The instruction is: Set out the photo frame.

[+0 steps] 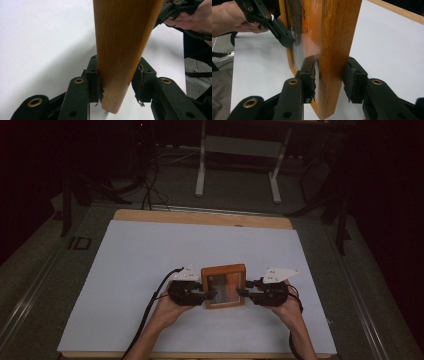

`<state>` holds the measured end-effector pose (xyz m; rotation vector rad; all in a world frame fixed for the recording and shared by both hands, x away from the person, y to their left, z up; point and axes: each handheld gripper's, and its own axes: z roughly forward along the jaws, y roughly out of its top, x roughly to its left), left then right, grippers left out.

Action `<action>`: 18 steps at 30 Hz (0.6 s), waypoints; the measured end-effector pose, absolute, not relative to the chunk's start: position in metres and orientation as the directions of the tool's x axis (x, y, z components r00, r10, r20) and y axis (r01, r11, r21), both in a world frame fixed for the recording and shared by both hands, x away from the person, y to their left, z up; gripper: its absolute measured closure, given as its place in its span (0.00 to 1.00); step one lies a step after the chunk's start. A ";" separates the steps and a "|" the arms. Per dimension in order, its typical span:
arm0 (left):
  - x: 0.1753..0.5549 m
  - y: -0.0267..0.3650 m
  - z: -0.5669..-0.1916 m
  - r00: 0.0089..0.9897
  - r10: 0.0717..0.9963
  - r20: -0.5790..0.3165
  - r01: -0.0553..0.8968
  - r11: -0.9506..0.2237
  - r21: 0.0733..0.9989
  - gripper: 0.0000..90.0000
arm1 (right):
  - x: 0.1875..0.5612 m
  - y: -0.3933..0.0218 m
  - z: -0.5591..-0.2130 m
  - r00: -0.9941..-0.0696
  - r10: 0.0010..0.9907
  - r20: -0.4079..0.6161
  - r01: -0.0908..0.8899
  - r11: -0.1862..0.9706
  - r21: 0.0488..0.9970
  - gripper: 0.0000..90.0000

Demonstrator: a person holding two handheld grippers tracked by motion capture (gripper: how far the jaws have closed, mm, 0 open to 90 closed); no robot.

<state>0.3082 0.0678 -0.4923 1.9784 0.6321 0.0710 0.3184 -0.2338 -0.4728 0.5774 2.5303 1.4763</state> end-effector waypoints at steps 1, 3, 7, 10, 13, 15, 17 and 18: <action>0.309 0.069 -0.492 0.861 0.460 -0.216 0.400 -0.350 0.847 0.70 | 0.319 -0.233 -0.473 -0.913 0.404 0.061 0.251 0.438 0.863 0.71; 0.309 0.071 -0.491 0.858 0.466 -0.218 0.403 -0.345 0.848 0.70 | 0.319 -0.231 -0.473 -0.912 0.405 0.067 0.255 0.432 0.865 0.71; 0.309 0.075 -0.490 0.852 0.475 -0.220 0.408 -0.339 0.848 0.69 | 0.321 -0.227 -0.474 -0.910 0.408 0.081 0.265 0.420 0.868 0.71; 0.309 0.079 -0.490 0.845 0.483 -0.230 0.418 -0.328 0.847 0.69 | 0.321 -0.224 -0.475 -0.906 0.412 0.093 0.276 0.409 0.870 0.71; 0.310 0.084 -0.490 0.837 0.492 -0.239 0.428 -0.318 0.846 0.68 | 0.322 -0.218 -0.477 -0.901 0.419 0.114 0.295 0.397 0.869 0.71; 0.311 0.088 -0.490 0.830 0.499 -0.250 0.439 -0.308 0.844 0.67 | 0.323 -0.215 -0.479 -0.897 0.423 0.129 0.308 0.389 0.868 0.71; 0.312 0.092 -0.491 0.824 0.502 -0.261 0.448 -0.298 0.843 0.66 | 0.324 -0.212 -0.480 -0.893 0.427 0.142 0.320 0.382 0.867 0.72; 0.313 0.094 -0.492 0.821 0.506 -0.265 0.452 -0.293 0.842 0.66 | 0.324 -0.210 -0.481 -0.891 0.428 0.150 0.326 0.377 0.867 0.72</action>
